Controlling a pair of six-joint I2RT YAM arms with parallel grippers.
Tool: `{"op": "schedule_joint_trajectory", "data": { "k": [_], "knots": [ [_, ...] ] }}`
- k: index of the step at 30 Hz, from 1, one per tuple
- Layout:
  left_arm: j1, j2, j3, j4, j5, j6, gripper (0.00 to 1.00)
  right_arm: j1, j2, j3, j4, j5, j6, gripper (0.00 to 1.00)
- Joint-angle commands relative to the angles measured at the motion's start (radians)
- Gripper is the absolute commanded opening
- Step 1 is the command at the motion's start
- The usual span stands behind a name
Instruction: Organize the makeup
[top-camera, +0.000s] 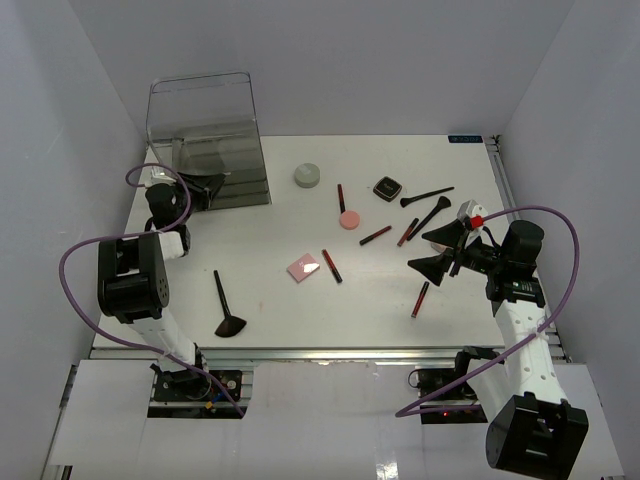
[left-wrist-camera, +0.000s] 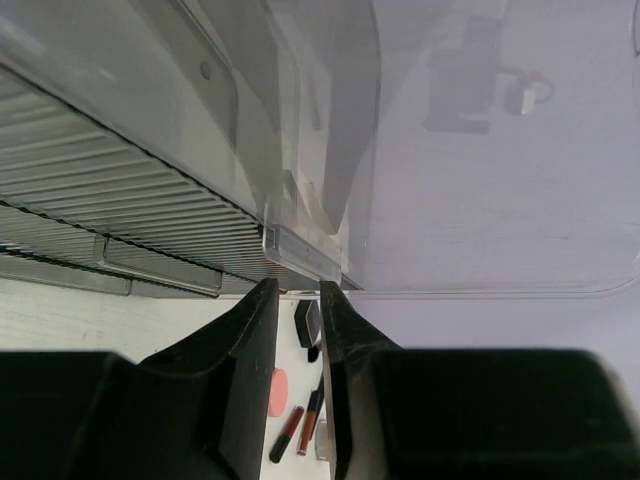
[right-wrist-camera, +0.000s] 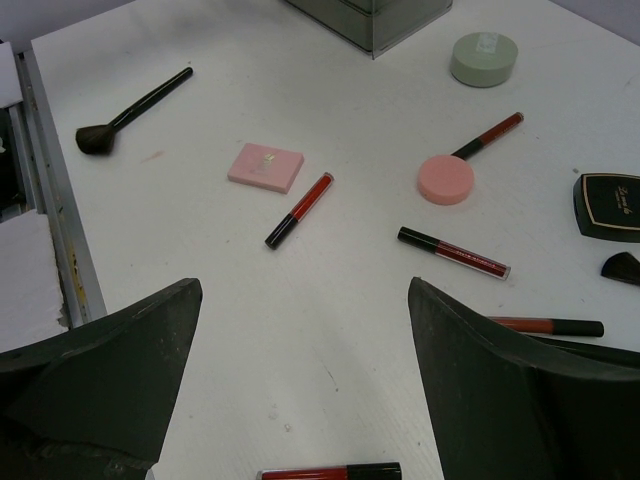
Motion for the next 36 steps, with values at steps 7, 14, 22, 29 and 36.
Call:
{"op": "schedule_joint_trajectory", "data": {
  "k": [7,14,22,29,36],
  "knots": [
    [0.004,-0.010,0.020,0.112,-0.020,-0.045,0.34,0.006,0.008,0.011,0.006,-0.029,-0.015,0.90],
    [0.004,-0.032,-0.009,0.144,-0.024,-0.053,0.39,0.004,0.007,0.010,0.006,-0.031,-0.015,0.90],
    [0.004,-0.006,0.042,0.054,-0.043,-0.050,0.39,0.004,0.008,0.010,0.006,-0.029,-0.015,0.90],
    [0.005,0.011,0.047,0.051,-0.070,-0.068,0.25,0.004,0.008,0.010,0.006,-0.030,-0.015,0.90],
    [0.012,0.023,0.067,0.041,-0.061,-0.070,0.24,0.004,0.005,0.010,0.006,-0.034,-0.017,0.90]
  ]
}}
